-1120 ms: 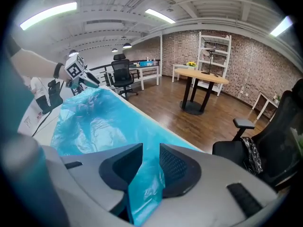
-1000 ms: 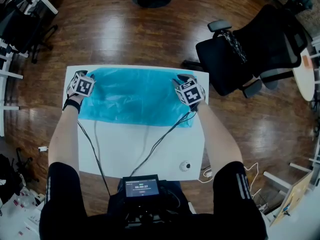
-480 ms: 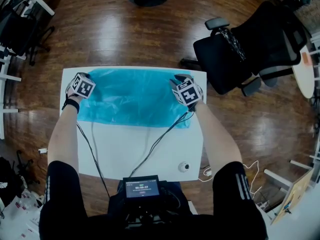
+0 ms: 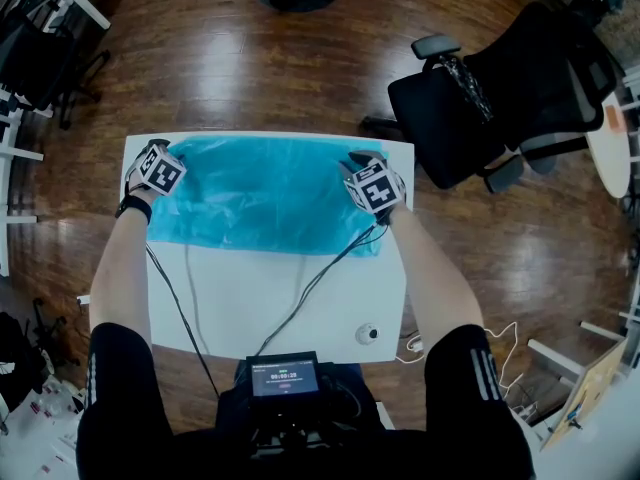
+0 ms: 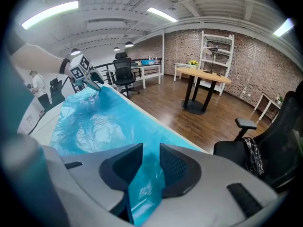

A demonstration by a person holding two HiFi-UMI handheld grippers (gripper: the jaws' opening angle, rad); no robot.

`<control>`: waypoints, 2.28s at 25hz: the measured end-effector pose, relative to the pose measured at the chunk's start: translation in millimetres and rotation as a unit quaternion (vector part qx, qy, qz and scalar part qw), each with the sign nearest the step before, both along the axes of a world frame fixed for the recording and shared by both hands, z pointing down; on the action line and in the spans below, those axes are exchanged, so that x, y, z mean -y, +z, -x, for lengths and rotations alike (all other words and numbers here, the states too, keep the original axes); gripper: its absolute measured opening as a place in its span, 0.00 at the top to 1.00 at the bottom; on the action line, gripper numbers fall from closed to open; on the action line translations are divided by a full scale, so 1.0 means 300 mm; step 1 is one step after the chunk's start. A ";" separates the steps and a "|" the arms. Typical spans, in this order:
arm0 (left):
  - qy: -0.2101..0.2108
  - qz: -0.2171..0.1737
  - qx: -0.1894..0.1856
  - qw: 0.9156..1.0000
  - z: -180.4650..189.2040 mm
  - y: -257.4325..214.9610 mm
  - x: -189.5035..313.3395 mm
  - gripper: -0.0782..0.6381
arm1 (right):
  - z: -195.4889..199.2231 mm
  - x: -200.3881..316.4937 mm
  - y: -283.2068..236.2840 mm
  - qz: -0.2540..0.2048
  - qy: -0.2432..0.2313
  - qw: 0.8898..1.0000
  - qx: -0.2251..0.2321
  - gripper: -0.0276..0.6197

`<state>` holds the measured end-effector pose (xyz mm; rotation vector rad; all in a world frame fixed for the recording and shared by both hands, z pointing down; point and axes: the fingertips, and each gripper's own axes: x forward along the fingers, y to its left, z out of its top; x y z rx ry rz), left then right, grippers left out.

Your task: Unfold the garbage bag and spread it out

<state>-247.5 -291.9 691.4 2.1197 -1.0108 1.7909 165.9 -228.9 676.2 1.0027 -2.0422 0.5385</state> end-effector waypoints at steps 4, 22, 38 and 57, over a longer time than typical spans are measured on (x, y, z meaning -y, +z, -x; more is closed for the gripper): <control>0.007 0.015 0.003 1.000 -0.010 0.026 -0.017 0.60 | -0.006 -0.009 0.017 0.006 0.001 1.000 -0.004 0.74; 0.024 -0.049 -0.012 0.998 -0.053 -0.092 -0.010 0.87 | -0.010 -0.015 0.030 0.002 0.001 1.000 -0.005 0.74; 0.010 -0.024 0.028 0.999 0.010 -0.006 -0.003 0.68 | -0.011 -0.018 0.028 0.003 0.010 1.000 0.002 0.73; 0.022 -0.067 -0.021 0.997 -0.043 -0.105 -0.049 0.89 | -0.002 -0.014 0.018 -0.003 0.006 1.000 -0.005 0.74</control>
